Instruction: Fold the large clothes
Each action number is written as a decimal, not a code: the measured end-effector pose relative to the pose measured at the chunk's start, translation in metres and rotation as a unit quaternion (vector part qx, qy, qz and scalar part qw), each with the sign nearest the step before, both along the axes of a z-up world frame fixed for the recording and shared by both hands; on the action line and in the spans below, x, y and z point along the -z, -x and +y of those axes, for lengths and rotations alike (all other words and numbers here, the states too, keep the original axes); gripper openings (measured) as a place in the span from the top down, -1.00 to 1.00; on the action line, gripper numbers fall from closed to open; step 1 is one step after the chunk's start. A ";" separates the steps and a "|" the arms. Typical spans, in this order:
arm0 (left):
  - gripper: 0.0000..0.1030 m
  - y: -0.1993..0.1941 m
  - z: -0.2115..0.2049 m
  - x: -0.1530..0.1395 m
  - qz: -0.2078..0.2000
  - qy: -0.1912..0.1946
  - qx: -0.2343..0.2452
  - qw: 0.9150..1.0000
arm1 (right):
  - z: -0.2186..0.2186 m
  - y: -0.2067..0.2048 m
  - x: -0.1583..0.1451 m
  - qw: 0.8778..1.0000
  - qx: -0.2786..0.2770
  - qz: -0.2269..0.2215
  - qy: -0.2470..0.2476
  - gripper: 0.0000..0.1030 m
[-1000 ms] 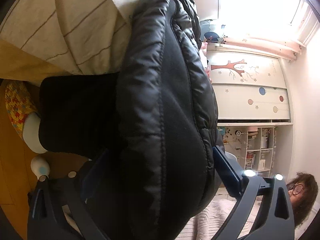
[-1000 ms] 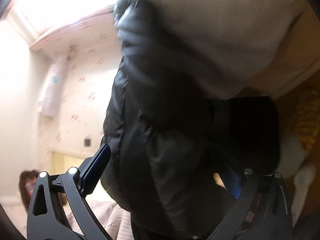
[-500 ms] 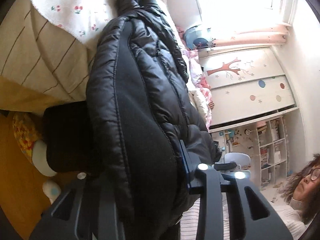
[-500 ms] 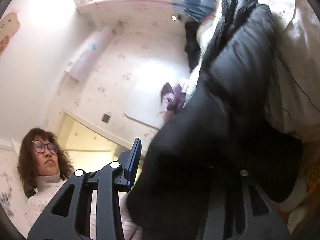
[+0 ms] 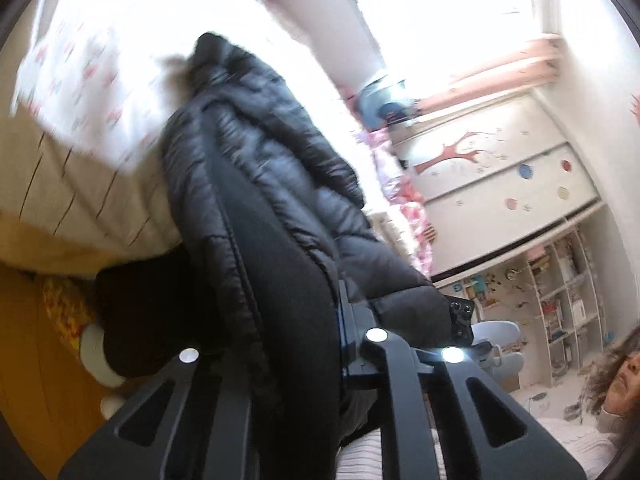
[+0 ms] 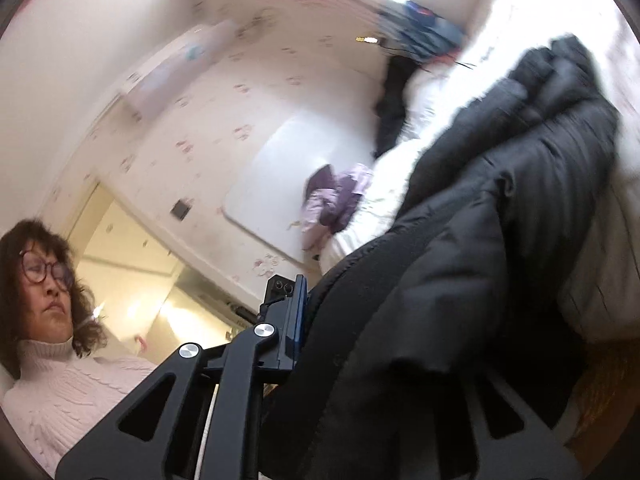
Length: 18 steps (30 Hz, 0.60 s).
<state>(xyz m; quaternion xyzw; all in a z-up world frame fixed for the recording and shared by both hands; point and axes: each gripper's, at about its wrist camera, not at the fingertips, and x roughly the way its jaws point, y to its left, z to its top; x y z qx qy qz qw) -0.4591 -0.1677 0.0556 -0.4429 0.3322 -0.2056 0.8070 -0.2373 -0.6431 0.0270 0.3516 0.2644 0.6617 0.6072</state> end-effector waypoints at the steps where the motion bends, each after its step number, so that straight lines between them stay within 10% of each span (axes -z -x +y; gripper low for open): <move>1: 0.75 0.005 -0.001 -0.012 -0.015 0.001 0.003 1.000 | 0.000 0.009 -0.012 1.000 -0.004 -0.008 -0.008 0.69; 6: 0.75 0.042 0.008 -0.040 -0.083 0.022 0.021 0.996 | -0.027 0.039 -0.035 0.995 -0.002 -0.019 -0.102 0.69; 12: 0.75 0.042 0.015 0.015 -0.003 0.047 0.016 0.999 | -0.046 0.028 0.015 0.992 0.026 0.042 -0.117 0.69; 18: 0.75 0.039 0.014 0.000 -0.045 0.056 -0.005 0.997 | -0.044 0.021 0.009 0.991 0.020 0.019 -0.131 0.69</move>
